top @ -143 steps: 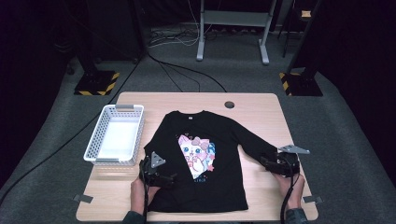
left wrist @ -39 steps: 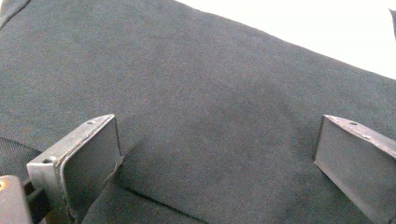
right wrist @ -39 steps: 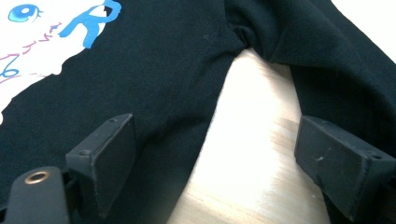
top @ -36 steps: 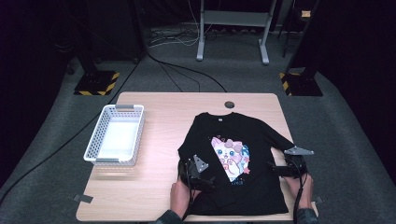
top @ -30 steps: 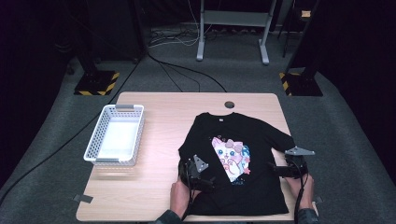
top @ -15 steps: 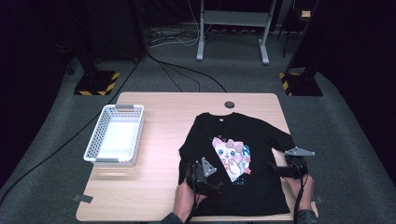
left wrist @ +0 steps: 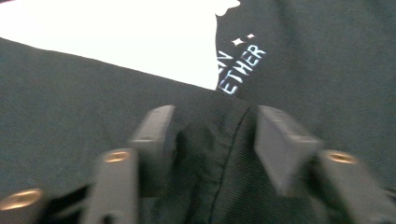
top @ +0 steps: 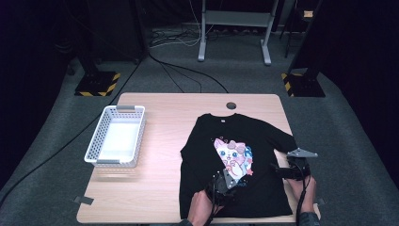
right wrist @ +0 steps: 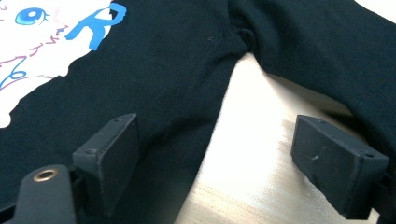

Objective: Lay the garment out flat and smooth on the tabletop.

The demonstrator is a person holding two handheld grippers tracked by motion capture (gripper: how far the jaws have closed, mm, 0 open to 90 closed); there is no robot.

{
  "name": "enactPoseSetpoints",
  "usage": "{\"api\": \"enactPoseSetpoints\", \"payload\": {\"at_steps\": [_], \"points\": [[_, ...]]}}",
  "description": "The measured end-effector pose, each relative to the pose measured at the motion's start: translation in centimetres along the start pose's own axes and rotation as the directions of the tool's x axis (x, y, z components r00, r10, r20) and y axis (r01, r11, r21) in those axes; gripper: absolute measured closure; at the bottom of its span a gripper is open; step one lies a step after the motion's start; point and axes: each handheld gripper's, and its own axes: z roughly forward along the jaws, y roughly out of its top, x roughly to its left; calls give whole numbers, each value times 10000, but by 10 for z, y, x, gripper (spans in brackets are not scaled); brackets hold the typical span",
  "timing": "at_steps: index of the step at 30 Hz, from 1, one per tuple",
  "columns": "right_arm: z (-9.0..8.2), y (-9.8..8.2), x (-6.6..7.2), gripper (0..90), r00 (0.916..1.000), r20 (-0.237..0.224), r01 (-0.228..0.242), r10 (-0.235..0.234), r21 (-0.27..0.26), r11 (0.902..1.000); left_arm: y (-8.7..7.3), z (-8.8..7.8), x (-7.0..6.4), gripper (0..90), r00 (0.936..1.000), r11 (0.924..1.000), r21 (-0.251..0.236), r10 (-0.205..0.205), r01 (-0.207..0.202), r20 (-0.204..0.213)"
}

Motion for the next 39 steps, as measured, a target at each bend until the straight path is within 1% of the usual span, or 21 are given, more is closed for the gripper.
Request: {"api": "enactPoseSetpoints", "payload": {"at_steps": [1,3,5,8,9,12,13,16,19,21,23,25,29,30,32,33,35,37,38,39], "points": [[0,0,0,147,10000,0,0,0,0,10000,0,0,0,586,10000,10000,0,0,0,0],[0,0,0,148,10000,4,-11,11,-8,10000,-3,-1,1,670,10000,9997,-240,-13,14,53],[0,0,0,148,10000,8,-25,25,-11,10000,-4,-2,1,768,9999,9995,-303,122,-124,-81],[0,0,0,148,10000,10,-29,29,-11,10000,-6,-4,3,850,9998,9987,-482,138,-145,-163],[0,0,0,149,10000,10,-27,27,-12,10000,-6,-5,3,886,9996,9983,-576,109,-124,-268],[0,0,0,149,10000,15,-29,29,-15,10000,-10,-10,7,893,9993,9966,-822,46,-77,-372],[0,0,0,149,10000,16,-30,30,-15,10000,-11,-11,8,895,9994,9960,-895,-40,8,-357],[0,0,0,149,10000,17,-27,27,-17,10000,-12,-15,10,893,9994,9958,-904,-144,115,-318],[0,0,0,150,10000,22,-29,29,-19,10000,-12,-16,8,896,9994,9947,-1023,-13,-23,-359],[0,0,0,150,10000,24,-31,31,-22,10000,-12,-17,10,898,9995,9949,-1006,-44,13,-304],[0,0,0,150,10000,25,-29,29,-21,10000,-12,-18,13,899,9995,9939,-1102,-137,106,-281],[0,0,0,150,10000,24,-29,29,-22,10000,-13,-22,16,900,9990,9917,-1269,-266,219,-357],[0,0,0,151,10000,24,-30,30,-21,10000,-16,-35,26,900,9971,9873,-1531,-506,414,-566],[0,0,0,151,10000,26,-30,30,-23,10000,-18,-40,31,900,9959,9861,-1585,-611,499,-670],[0,0,0,151,10000,26,-31,31,-23,10000,-23,-45,37,900,9936,9827,-1710,-854,717,-742],[0,0,0,151,10000,25,-31,31,-23,10000,-27,-49,42,900,9916,9804,-1778,-1009,852,-811],[0,0,0,151,10000,27,-31,31,-22,10000,-37,-56,53,900,9853,9716,-1982,-1480,1289,-849],[0,0,0,151,10000,27,-33,33,-24,10000,-47,-65,65,900,9755,9593,-2219,-1993,1748,-931],[0,0,0,151,10000,27,-33,33,-24,10000,-47,-65,65,900,9755,9593,-2219,-1993,1748,-931],[0,0,0,151,10000,29,-32,32,-24,10000,-53,-70,72,900,9694,9521,-2349,-2241,1958,-1003]]}}
